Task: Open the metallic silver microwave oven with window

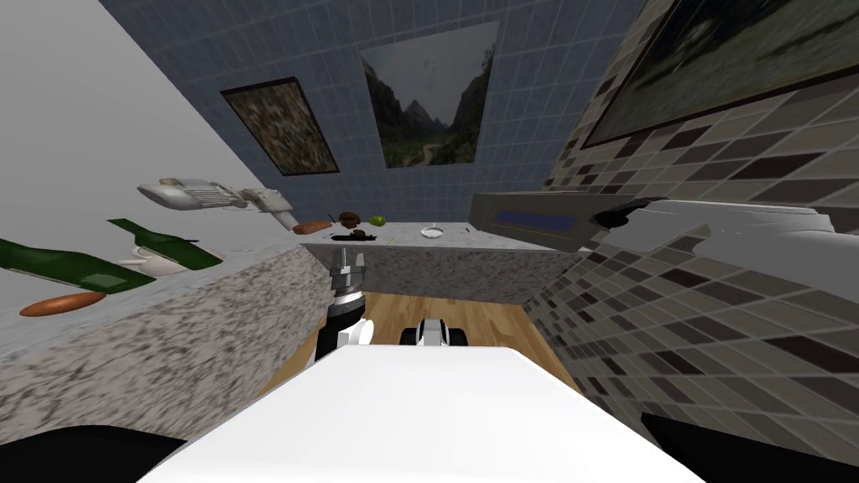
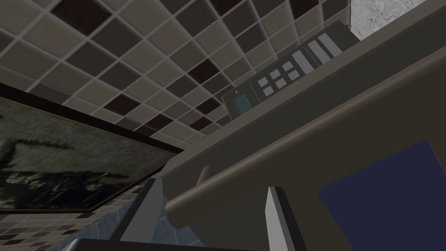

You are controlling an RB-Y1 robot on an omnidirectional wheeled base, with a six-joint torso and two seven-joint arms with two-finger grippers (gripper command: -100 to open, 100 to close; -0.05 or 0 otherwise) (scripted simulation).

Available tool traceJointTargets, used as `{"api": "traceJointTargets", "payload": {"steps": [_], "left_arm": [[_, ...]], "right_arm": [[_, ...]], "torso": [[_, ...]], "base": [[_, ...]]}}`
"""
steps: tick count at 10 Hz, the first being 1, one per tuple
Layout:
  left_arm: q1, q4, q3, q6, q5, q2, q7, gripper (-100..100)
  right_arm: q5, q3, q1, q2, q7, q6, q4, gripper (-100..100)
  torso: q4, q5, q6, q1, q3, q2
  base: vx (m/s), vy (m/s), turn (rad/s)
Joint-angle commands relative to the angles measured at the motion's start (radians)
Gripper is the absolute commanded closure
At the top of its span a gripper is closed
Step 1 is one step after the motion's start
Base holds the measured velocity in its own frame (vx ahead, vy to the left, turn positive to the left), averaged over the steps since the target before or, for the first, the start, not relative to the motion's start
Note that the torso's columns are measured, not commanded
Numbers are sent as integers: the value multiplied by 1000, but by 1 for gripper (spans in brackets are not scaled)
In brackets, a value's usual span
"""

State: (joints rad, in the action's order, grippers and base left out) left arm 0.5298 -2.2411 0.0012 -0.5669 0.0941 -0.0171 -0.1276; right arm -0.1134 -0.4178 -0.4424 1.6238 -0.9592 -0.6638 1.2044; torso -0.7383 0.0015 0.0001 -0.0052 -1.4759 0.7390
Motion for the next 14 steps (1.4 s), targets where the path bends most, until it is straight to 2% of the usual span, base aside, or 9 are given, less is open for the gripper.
{"api": "traceJointTargets", "payload": {"steps": [1,2,4,5,6,7,12,13,14], "left_arm": [[1,0,0,0,0,0,0,0],[1,0,0,0,0,0,0,0],[0,0,0,0,0,0,0,0],[0,0,0,0,0,0,0,0],[0,0,0,0,0,0,0,0],[0,0,0,0,0,0,0,0],[1,0,0,0,0,0,0,0],[0,0,0,0,0,0,0,0],[0,0,0,0,0,0,0,0]], "right_arm": [[0,8,28,30,35,-40,75,100],[0,16,55,60,71,-80,109,100],[0,16,55,60,71,-80,149,100],[0,24,83,90,106,-120,189,100],[0,24,83,90,106,-120,221,100],[0,32,110,120,142,-159,255,100],[0,48,165,180,212,-239,436,100],[0,48,165,180,212,-239,448,100],[0,57,193,210,248,-279,477,100]], "torso": [[0,-1,7,-1,-2,-4],[0,-1,3,2,-1,-2],[-2,0,2,5,3,4],[-1,1,-4,8,3,5],[-2,2,5,10,3,3],[-2,3,3,10,2,3],[-4,2,6,7,3,4],[-3,2,0,8,4,6],[-1,1,-6,8,3,5]], "base": [[159,76,-267],[197,65,-381],[111,50,-170],[94,77,-287],[118,92,-233],[160,140,-310],[159,105,-300],[23,50,-26],[67,67,-332]]}}
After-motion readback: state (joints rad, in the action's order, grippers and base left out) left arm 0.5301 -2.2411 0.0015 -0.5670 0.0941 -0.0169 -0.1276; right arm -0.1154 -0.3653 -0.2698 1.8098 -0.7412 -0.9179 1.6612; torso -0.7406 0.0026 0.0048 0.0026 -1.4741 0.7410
